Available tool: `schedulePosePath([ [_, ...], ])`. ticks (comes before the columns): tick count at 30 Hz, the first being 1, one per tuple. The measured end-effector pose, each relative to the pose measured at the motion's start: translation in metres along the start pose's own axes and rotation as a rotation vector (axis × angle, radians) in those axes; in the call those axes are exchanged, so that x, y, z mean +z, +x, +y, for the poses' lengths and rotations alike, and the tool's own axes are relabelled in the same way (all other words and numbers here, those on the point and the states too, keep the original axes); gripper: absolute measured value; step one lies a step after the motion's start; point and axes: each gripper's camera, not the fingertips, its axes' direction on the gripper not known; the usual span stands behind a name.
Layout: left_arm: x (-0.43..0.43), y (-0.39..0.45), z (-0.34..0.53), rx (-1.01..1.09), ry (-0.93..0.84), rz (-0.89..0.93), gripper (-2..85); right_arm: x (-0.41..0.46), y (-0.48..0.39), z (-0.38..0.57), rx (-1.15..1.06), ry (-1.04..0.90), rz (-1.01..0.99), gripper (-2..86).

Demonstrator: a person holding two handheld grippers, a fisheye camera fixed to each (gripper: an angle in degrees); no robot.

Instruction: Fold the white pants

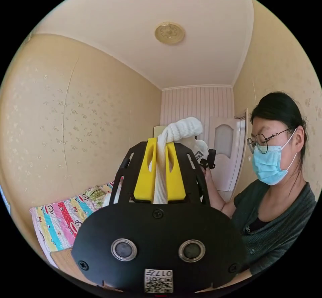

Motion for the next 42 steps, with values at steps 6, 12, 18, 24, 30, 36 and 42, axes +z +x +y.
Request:
schedulePosePath([
  [6, -0.038, -0.052, -0.025, -0.094, -0.156, -0.096, 4.0, 0.037, -0.051, -0.017, 0.002, 0.009, 0.195, 3.2],
  [12, -0.100, -0.061, -0.055, -0.069, 0.173, 0.012, 3.5, 0.011, -0.086, -0.019, -0.073, 0.096, 0.309, 3.1],
  [18, -0.108, -0.092, -0.144, -0.081, 0.340, 0.025, 3.6, -0.008, -0.033, -0.042, -0.038, 0.044, 0.296, 3.1],
  [24, -0.057, -0.179, -0.199, -0.104, 0.319, -0.093, 3.6, 0.011, 0.118, 0.012, 0.086, -0.115, 0.271, 3.1],
  [30, 0.095, -0.412, -0.191, -0.385, 0.067, -0.306, 3.5, 0.144, 0.412, 0.162, 0.416, -0.457, 0.361, 3.7],
  [36, 0.224, -0.742, -0.129, -0.831, -0.299, -0.454, 6.9, 0.213, 0.658, 0.364, 0.835, -0.503, 0.411, 5.5],
  [42, 0.163, -0.793, 0.056, -0.926, -0.528, -0.460, 6.7, 0.154, 0.633, 0.630, 0.974, -0.844, 0.295, 4.3],
])
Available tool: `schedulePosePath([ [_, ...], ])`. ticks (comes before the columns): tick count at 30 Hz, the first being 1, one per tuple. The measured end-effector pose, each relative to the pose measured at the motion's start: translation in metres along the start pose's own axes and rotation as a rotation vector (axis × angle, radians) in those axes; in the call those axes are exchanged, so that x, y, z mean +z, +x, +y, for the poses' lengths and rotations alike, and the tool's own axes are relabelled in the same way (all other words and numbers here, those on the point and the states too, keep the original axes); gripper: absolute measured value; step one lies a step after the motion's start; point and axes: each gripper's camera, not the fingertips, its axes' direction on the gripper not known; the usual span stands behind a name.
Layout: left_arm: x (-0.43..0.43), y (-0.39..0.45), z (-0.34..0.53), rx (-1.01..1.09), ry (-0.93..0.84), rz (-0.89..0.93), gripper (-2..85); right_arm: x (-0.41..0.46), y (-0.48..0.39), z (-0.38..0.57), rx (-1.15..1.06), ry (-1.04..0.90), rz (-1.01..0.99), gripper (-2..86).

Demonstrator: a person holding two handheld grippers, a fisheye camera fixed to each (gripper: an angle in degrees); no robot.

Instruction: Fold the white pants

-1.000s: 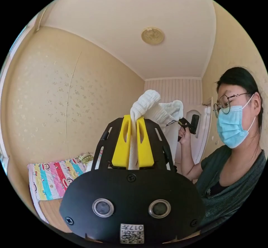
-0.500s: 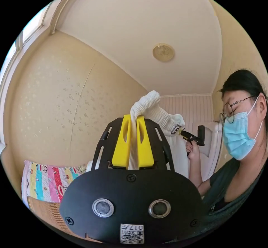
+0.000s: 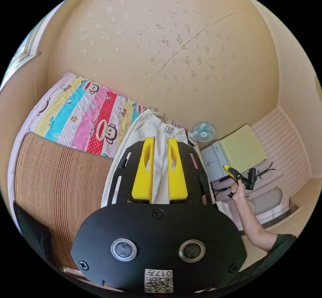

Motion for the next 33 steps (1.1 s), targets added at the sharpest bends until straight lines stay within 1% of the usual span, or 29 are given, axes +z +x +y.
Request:
schedulePosePath([
  [1, 0.017, -0.039, 0.031, -0.021, -0.111, -0.071, 6.6, 0.018, 0.017, 0.019, 0.012, -0.054, -0.014, 4.3],
  [2, 0.024, -0.059, 0.048, -0.040, -0.164, -0.099, 6.6, 0.053, 0.046, 0.058, 0.038, -0.168, -0.052, 4.3],
  [3, 0.034, -0.098, 0.080, -0.089, -0.262, -0.137, 6.6, 0.087, 0.068, 0.099, 0.067, -0.278, -0.101, 4.4],
  [4, 0.038, -0.135, 0.110, -0.140, -0.340, -0.156, 6.7, 0.102, 0.075, 0.119, 0.071, -0.326, -0.128, 4.6],
  [6, 0.034, -0.182, 0.151, -0.205, -0.422, -0.185, 7.0, 0.158, 0.084, 0.194, 0.032, -0.505, -0.219, 5.5],
  [9, 0.020, -0.237, 0.199, -0.292, -0.528, -0.208, 8.6, 0.217, 0.078, 0.270, 0.045, -0.666, -0.311, 7.5],
  [11, 0.016, -0.253, 0.217, -0.298, -0.582, -0.191, 9.6, 0.246, 0.071, 0.304, 0.070, -0.716, -0.392, 8.9],
  [13, 0.015, -0.259, 0.224, -0.261, -0.632, -0.147, 10.4, 0.267, 0.063, 0.326, 0.085, -0.727, -0.445, 10.6],
  [16, 0.009, -0.264, 0.206, -0.229, -0.634, -0.152, 10.1, 0.293, 0.058, 0.341, 0.126, -0.729, -0.515, 13.1],
  [17, 0.008, -0.266, 0.201, -0.230, -0.644, -0.159, 9.2, 0.301, 0.055, 0.343, 0.113, -0.759, -0.530, 12.7],
  [18, 0.008, -0.270, 0.190, -0.225, -0.690, -0.179, 7.3, 0.307, 0.051, 0.345, 0.084, -0.821, -0.527, 11.4],
  [20, 0.006, -0.273, 0.173, -0.167, -0.785, -0.150, 4.9, 0.308, 0.044, 0.354, 0.019, -0.928, -0.544, 7.8],
  [21, -0.001, -0.274, 0.164, -0.112, -0.839, -0.092, 4.2, 0.298, 0.040, 0.361, -0.015, -0.950, -0.617, 5.2],
  [22, -0.015, -0.272, 0.155, -0.044, -0.851, 0.016, 3.7, 0.291, 0.039, 0.364, -0.026, -0.951, -0.662, 4.9],
  [23, -0.026, -0.270, 0.151, -0.007, -0.835, 0.086, 3.6, 0.273, 0.041, 0.370, -0.037, -0.934, -0.767, 4.2],
  [24, -0.051, -0.271, 0.146, 0.032, -0.786, 0.219, 3.3, 0.256, 0.050, 0.379, -0.022, -0.919, -0.838, 3.9],
  [25, -0.073, -0.281, 0.145, 0.000, -0.751, 0.301, 2.9, 0.249, 0.056, 0.384, -0.011, -0.921, -0.837, 3.8],
  [26, -0.083, -0.288, 0.146, -0.030, -0.735, 0.320, 2.7, 0.237, 0.070, 0.394, 0.008, -0.931, -0.752, 3.7],
  [27, -0.101, -0.305, 0.150, -0.104, -0.690, 0.305, 2.4, 0.225, 0.086, 0.405, 0.026, -0.943, -0.594, 3.7],
  [28, -0.118, -0.323, 0.158, -0.186, -0.632, 0.229, 2.0, 0.220, 0.093, 0.410, 0.035, -0.947, -0.531, 3.7],
  [29, -0.124, -0.330, 0.163, -0.218, -0.606, 0.209, 1.9, 0.207, 0.106, 0.417, 0.039, -0.941, -0.502, 3.8],
  [31, -0.134, -0.357, 0.182, -0.375, -0.562, 0.173, 0.2, 0.186, 0.123, 0.425, 0.040, -0.930, -0.539, 4.3],
  [32, -0.134, -0.363, 0.186, -0.416, -0.573, 0.150, -0.1, 0.165, 0.138, 0.427, 0.046, -0.888, -0.549, 4.8],
  [33, -0.135, -0.370, 0.194, -0.472, -0.610, 0.059, -0.5, 0.139, 0.158, 0.427, 0.058, -0.827, -0.516, 5.5],
])
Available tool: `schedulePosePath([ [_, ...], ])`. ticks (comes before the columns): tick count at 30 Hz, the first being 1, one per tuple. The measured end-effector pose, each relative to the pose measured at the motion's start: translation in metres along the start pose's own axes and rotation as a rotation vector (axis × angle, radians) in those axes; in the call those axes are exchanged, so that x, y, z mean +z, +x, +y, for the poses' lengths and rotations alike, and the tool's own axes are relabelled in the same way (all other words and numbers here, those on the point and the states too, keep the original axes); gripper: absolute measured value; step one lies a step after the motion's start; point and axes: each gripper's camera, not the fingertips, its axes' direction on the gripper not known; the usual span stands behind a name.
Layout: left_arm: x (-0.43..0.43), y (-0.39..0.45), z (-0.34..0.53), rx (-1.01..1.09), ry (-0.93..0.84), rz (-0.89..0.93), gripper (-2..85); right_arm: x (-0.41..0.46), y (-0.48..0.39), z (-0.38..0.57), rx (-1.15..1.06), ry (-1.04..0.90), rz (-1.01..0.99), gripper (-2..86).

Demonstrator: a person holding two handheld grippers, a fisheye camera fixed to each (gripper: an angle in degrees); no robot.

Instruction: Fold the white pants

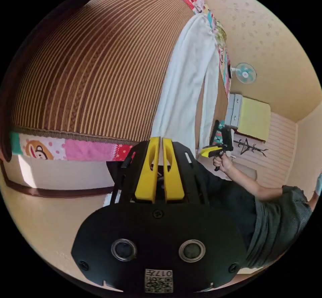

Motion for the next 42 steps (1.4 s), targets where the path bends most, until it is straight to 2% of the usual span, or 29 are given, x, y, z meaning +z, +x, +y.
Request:
schedulePosePath([
  [1, 0.000, -0.004, 0.004, -0.033, -0.007, -0.095, -0.8, -0.014, 0.005, 0.013, 0.017, 0.042, 0.029, 5.8],
  [3, 0.001, -0.006, 0.009, -0.023, -0.043, -0.176, -0.9, -0.080, 0.031, 0.069, 0.146, 0.250, 0.166, 7.3],
  [4, -0.001, -0.006, 0.013, -0.018, -0.062, -0.193, -0.9, -0.097, 0.039, 0.085, 0.198, 0.302, 0.207, 7.8],
  [6, -0.006, -0.002, 0.018, 0.016, -0.065, -0.176, -1.0, -0.156, 0.075, 0.148, 0.458, 0.457, 0.408, 9.9],
  [9, -0.013, 0.012, 0.022, 0.076, -0.083, -0.162, -1.0, -0.196, 0.120, 0.211, 0.627, 0.584, 0.479, 11.6],
  [14, -0.005, 0.048, 0.018, 0.177, -0.129, -0.152, -1.0, -0.172, 0.171, 0.235, 0.617, 0.497, 0.388, 11.6],
  [18, 0.015, 0.095, 0.007, 0.287, -0.179, -0.089, -0.8, -0.144, 0.142, 0.258, 0.560, 0.544, 0.475, 5.6],
  [22, 0.033, 0.171, 0.005, 0.428, -0.176, -0.065, 0.5, -0.134, 0.071, 0.297, 0.378, 0.673, 0.388, 3.6],
  [26, 0.056, 0.255, 0.010, 0.534, -0.158, 0.006, 7.5, -0.110, -0.042, 0.297, 0.122, 0.561, 0.488, 2.8],
  [29, 0.088, 0.322, 0.011, 0.605, -0.211, 0.068, 12.7, -0.087, -0.103, 0.276, -0.066, 0.448, 0.539, 2.5],
  [33, 0.129, 0.377, 0.006, 0.637, -0.252, -0.025, 15.7, -0.058, -0.152, 0.247, -0.297, 0.301, 0.550, 1.9],
  [34, 0.138, 0.381, 0.004, 0.616, -0.263, -0.112, 13.0, -0.056, -0.155, 0.247, -0.328, 0.288, 0.539, 1.8],
  [36, 0.140, 0.378, 0.006, 0.583, -0.207, -0.221, 7.0, -0.058, -0.150, 0.249, -0.568, 0.157, 0.269, 1.4],
  [37, 0.137, 0.372, 0.008, 0.560, -0.166, -0.242, 4.2, -0.059, -0.142, 0.247, -0.573, 0.104, 0.231, 1.4],
  [39, 0.132, 0.356, 0.010, 0.503, -0.126, -0.203, 3.9, -0.073, -0.095, 0.231, -0.526, -0.077, 0.258, 1.9],
  [42, 0.125, 0.327, 0.015, 0.385, -0.100, -0.098, 3.8, -0.135, -0.016, 0.182, -0.345, -0.113, 0.363, 4.1],
])
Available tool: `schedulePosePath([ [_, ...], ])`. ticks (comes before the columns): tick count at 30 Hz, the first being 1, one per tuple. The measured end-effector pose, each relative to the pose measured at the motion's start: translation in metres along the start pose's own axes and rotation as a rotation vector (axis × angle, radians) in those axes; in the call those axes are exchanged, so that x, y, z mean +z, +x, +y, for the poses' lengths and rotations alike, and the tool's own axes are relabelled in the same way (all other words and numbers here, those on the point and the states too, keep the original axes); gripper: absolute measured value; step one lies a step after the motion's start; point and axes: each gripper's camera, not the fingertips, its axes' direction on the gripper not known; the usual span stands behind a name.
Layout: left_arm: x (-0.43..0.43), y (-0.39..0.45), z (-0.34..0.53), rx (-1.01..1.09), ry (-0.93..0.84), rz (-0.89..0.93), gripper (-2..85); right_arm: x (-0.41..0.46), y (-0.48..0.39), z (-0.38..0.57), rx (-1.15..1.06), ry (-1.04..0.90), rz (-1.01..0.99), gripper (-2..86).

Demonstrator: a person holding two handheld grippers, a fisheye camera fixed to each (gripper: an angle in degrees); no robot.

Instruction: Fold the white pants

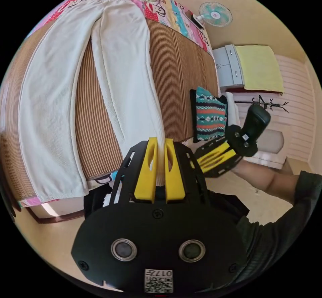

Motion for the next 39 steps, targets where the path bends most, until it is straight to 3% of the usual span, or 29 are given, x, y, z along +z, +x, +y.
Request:
schedulePosePath([
  [4, 0.000, -0.013, 0.022, -0.062, 0.054, 0.015, 3.6, -0.097, 0.145, -0.065, 0.215, 0.192, -0.013, 13.9],
  [6, 0.000, -0.020, 0.032, -0.110, 0.089, 0.047, 3.6, -0.157, 0.222, -0.121, 0.325, 0.407, -0.051, 17.4],
  [12, 0.004, -0.041, 0.050, -0.216, 0.164, 0.123, 3.7, -0.165, 0.311, -0.230, 0.607, 0.607, -0.079, 15.8],
  [13, 0.004, -0.047, 0.052, -0.231, 0.176, 0.150, 3.7, -0.162, 0.309, -0.235, 0.620, 0.622, -0.066, 15.0],
  [16, 0.001, -0.063, 0.058, -0.246, 0.200, 0.244, 3.6, -0.166, 0.256, -0.258, 0.713, 0.666, 0.291, 5.9],
  [18, -0.007, -0.077, 0.067, -0.238, 0.235, 0.340, 3.4, -0.161, 0.183, -0.296, 0.558, 0.629, 0.570, 4.1],
  [20, -0.020, -0.095, 0.082, -0.218, 0.277, 0.448, 3.3, -0.153, 0.126, -0.322, 0.418, 0.641, 0.655, 3.5],
  [24, -0.075, -0.150, 0.125, -0.271, 0.362, 0.462, 3.3, -0.130, 0.026, -0.400, 0.200, 0.659, 0.613, 2.9],
  [31, -0.141, -0.272, 0.158, -0.395, 0.441, 0.245, 3.8, -0.038, 0.014, -0.506, 0.164, 0.599, 0.273, 3.2],
  [35, -0.139, -0.328, 0.147, -0.404, 0.376, 0.110, 3.9, 0.025, 0.011, -0.430, 0.187, 0.633, 0.119, 7.1],
  [39, -0.132, -0.363, 0.126, -0.330, 0.221, 0.056, 4.0, 0.111, 0.004, -0.290, 0.266, 0.479, 0.123, 8.2],
])
